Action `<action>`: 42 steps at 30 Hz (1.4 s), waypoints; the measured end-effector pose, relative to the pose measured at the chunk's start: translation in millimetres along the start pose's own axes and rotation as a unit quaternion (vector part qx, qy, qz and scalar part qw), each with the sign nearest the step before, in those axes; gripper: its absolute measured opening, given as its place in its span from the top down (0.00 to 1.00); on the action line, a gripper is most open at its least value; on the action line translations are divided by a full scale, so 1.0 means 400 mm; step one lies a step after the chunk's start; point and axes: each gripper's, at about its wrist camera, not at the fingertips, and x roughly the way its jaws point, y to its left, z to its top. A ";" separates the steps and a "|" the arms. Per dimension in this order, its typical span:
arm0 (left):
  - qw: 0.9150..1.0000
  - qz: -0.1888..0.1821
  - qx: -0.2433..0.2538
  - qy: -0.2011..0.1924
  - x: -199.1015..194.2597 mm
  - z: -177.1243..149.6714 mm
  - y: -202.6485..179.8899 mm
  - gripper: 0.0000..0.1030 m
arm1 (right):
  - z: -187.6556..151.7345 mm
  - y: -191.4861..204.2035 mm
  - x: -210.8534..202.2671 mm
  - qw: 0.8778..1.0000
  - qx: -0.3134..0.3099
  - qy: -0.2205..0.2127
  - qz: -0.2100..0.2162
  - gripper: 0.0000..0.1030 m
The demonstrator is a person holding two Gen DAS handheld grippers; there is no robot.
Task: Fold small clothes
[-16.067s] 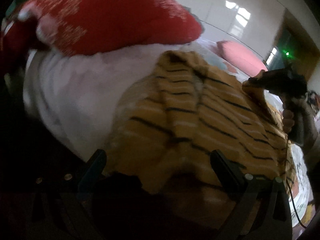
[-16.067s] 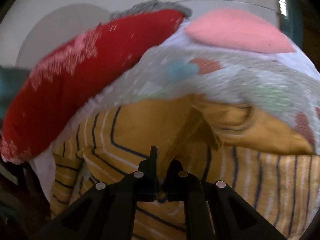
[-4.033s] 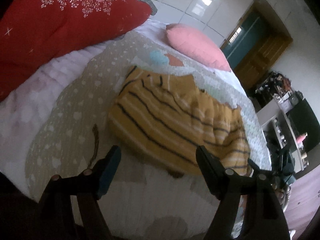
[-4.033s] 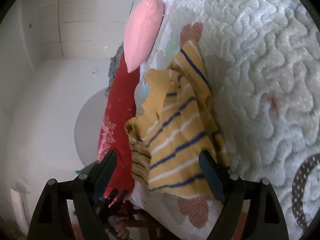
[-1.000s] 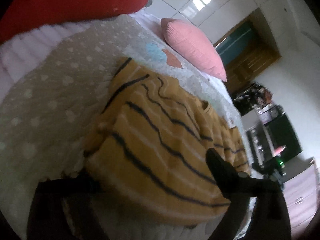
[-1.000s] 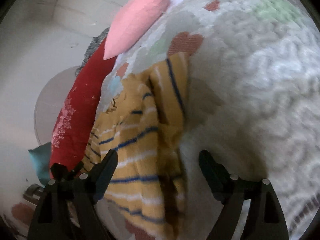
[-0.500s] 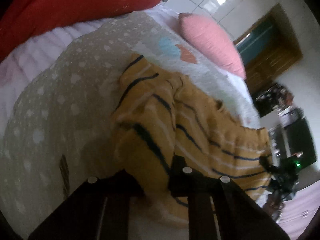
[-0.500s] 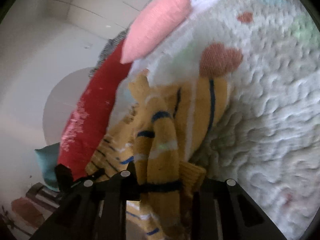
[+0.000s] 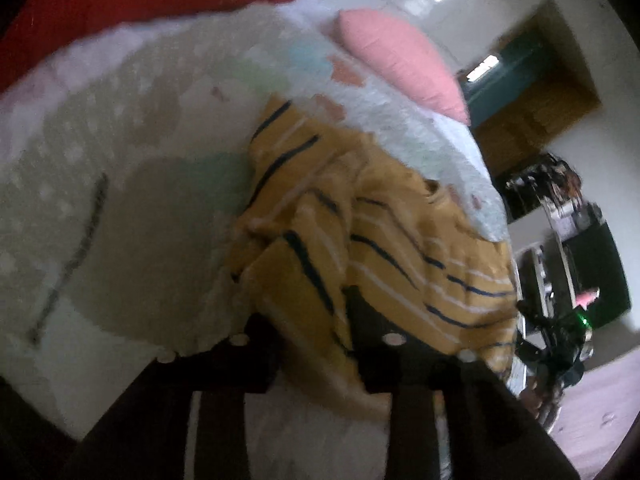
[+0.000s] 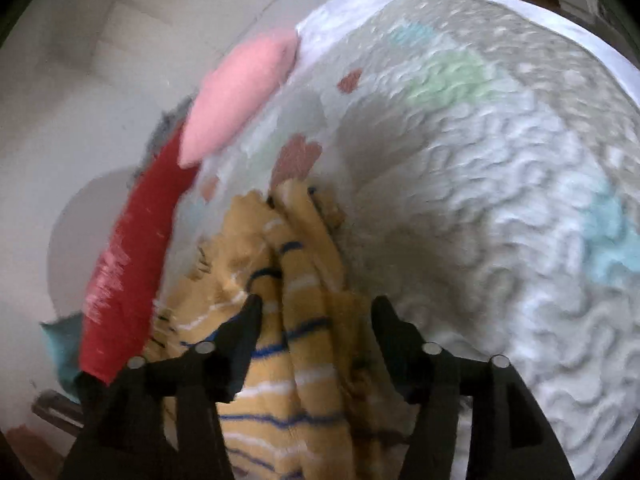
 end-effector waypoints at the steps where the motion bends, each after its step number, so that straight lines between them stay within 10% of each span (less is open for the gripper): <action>1: 1.000 0.004 0.015 -0.011 -0.022 0.001 -0.010 0.50 | -0.001 -0.012 -0.035 1.000 -0.001 -0.016 -0.004 0.39; 6: 0.992 0.036 0.106 -0.066 -0.096 0.024 -0.082 0.22 | -0.027 -0.023 -0.162 0.997 -0.013 -0.072 -0.005 0.37; 15: 0.952 0.162 0.259 -0.024 0.159 0.164 -0.191 0.22 | -0.181 0.129 -0.185 0.990 -0.123 -0.064 -0.007 0.37; 17: 0.956 0.154 0.250 0.016 0.213 0.183 -0.173 0.43 | -0.212 0.142 -0.166 0.990 -0.131 -0.047 -0.008 0.37; 18: 0.959 0.140 0.240 0.046 0.236 0.188 -0.160 0.87 | -0.225 0.144 -0.160 0.990 -0.134 -0.039 -0.009 0.37; 20: 0.962 0.148 0.225 0.052 0.239 0.185 -0.143 0.96 | -0.239 0.143 -0.152 0.990 -0.137 -0.034 -0.014 0.37; 33: 0.990 0.131 0.053 0.008 0.194 0.228 0.009 0.90 | -0.177 0.243 -0.028 0.984 -0.174 -0.024 0.006 0.37; 42: 0.996 0.086 -0.021 -0.009 0.169 0.195 0.118 0.42 | -0.094 0.138 0.128 0.994 -0.106 0.004 0.021 0.36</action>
